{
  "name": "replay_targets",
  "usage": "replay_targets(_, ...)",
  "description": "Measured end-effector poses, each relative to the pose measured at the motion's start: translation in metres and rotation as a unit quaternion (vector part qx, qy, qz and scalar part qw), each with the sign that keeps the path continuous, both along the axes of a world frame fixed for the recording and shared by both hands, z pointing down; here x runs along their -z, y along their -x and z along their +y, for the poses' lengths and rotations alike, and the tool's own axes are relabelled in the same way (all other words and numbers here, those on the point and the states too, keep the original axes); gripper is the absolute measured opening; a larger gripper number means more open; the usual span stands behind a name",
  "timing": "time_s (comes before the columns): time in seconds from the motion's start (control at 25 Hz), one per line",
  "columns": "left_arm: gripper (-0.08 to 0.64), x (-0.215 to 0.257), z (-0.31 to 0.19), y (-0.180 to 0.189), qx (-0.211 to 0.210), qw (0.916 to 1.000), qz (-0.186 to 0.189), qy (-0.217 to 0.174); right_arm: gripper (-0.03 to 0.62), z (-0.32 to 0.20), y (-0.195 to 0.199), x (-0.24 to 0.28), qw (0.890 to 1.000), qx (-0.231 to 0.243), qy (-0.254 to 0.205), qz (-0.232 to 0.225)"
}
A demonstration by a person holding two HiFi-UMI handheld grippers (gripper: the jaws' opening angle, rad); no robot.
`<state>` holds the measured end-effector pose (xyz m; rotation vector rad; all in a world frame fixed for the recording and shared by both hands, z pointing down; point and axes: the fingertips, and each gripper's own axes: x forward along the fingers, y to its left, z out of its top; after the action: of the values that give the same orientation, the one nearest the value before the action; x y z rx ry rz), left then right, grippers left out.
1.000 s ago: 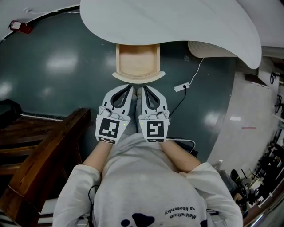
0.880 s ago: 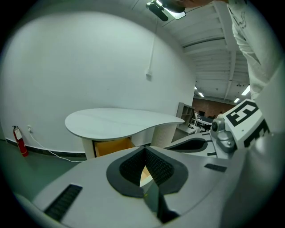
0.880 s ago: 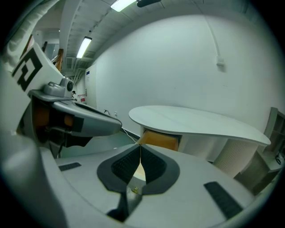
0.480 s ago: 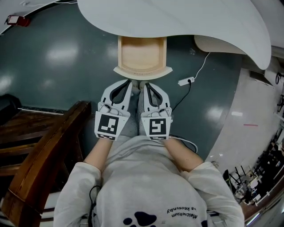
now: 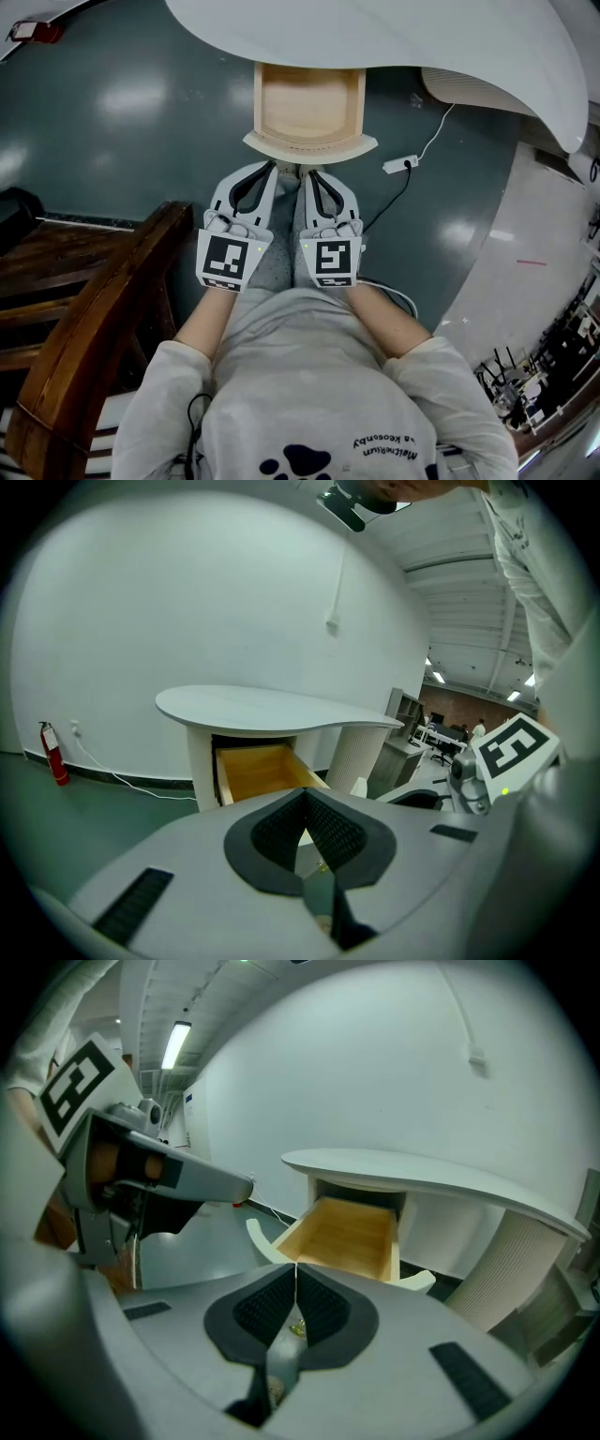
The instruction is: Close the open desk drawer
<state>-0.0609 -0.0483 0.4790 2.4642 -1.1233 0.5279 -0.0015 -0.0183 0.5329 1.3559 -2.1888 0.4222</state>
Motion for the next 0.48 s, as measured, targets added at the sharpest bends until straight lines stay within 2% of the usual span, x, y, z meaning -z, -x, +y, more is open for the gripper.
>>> replay_targets(0.48,0.009,-0.027,0.009,-0.005,-0.011,0.9997,0.001,0.023,0.018,0.006,-0.003,-0.057,0.996,-0.027,0.086,-0.003)
